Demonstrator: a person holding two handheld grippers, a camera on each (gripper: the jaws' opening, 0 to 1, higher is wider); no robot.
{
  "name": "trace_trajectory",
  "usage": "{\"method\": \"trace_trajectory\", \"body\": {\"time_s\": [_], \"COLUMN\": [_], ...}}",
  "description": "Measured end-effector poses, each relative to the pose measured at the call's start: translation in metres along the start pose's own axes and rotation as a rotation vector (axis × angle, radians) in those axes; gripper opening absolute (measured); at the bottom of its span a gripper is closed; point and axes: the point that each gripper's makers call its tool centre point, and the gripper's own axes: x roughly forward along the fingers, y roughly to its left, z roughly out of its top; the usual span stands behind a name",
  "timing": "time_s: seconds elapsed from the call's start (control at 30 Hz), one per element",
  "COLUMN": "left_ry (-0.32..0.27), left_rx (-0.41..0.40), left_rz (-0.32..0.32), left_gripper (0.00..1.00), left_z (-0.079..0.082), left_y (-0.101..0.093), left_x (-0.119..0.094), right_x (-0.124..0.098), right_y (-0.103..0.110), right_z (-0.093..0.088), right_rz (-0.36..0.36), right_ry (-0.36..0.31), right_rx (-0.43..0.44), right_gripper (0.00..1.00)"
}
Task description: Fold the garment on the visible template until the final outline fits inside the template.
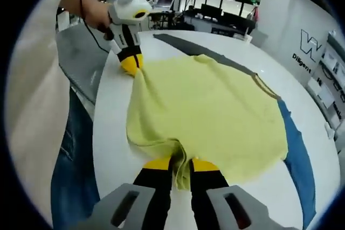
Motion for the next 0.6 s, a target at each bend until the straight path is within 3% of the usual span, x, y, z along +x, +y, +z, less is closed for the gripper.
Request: {"method": "trace_trajectory", "body": {"time_s": [0.03, 0.1, 0.6], "left_ry": [0.000, 0.000, -0.004], "left_rx": [-0.001, -0.004, -0.010], "left_rz": [0.000, 0.000, -0.004], "left_gripper": [0.08, 0.08, 0.08], "left_z": [0.000, 0.000, 0.000], "left_y": [0.000, 0.000, 0.002], "left_x": [0.000, 0.000, 0.000], "right_x": [0.000, -0.003, -0.018], "right_y": [-0.007, -0.007, -0.002], "right_z": [0.013, 0.015, -0.007], "right_rz": [0.001, 0.009, 0.035], "right_ry": [0.010, 0.012, 0.044], "right_rx": [-0.002, 0.004, 0.022], "right_gripper": [0.04, 0.04, 0.01]}}
